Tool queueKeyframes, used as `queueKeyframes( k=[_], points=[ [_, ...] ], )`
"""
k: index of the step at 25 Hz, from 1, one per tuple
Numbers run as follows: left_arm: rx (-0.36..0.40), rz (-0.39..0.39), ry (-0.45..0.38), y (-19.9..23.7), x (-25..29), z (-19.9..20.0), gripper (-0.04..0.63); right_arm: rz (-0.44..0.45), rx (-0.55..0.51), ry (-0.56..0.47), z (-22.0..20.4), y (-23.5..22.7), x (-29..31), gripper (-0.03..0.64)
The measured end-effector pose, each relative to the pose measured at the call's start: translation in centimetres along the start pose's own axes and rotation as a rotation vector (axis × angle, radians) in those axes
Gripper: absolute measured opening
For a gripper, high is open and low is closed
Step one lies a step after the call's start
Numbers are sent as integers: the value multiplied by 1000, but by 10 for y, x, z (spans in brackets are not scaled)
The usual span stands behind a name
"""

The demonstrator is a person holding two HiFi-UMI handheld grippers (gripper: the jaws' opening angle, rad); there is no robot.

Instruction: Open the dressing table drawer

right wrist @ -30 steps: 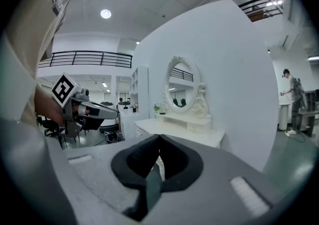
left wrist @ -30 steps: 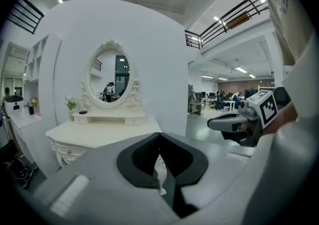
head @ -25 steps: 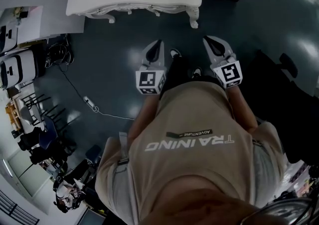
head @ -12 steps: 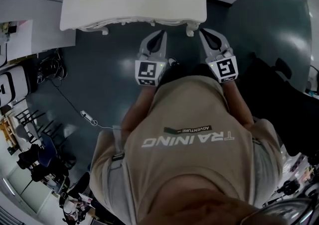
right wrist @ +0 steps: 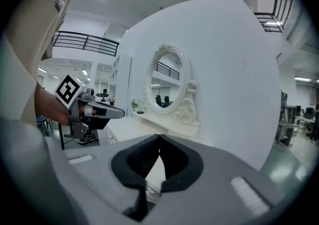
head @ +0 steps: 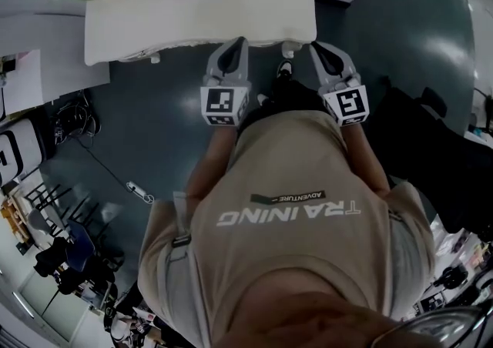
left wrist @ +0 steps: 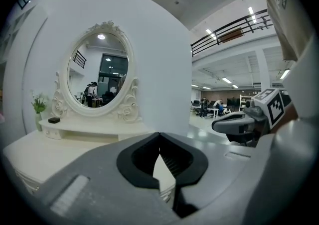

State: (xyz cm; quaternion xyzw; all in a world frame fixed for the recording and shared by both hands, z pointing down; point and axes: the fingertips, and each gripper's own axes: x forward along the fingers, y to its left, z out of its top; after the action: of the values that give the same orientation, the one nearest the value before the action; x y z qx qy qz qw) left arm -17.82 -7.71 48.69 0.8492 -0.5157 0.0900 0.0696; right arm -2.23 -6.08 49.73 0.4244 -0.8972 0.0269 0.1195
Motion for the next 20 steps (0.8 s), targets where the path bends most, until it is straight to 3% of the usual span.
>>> queueKeyframes(
  k=[4,11,20],
  points=[
    [5,17,36,19,14,-4,8,12,18,-25,-2,-13,34,3],
    [8,34,94,45,69,3,8,54,-19,-95,37,-65,94,3],
    [6,46,145,55,170,-15,9,43,-14,-70,16,-127,117,3]
  ],
)
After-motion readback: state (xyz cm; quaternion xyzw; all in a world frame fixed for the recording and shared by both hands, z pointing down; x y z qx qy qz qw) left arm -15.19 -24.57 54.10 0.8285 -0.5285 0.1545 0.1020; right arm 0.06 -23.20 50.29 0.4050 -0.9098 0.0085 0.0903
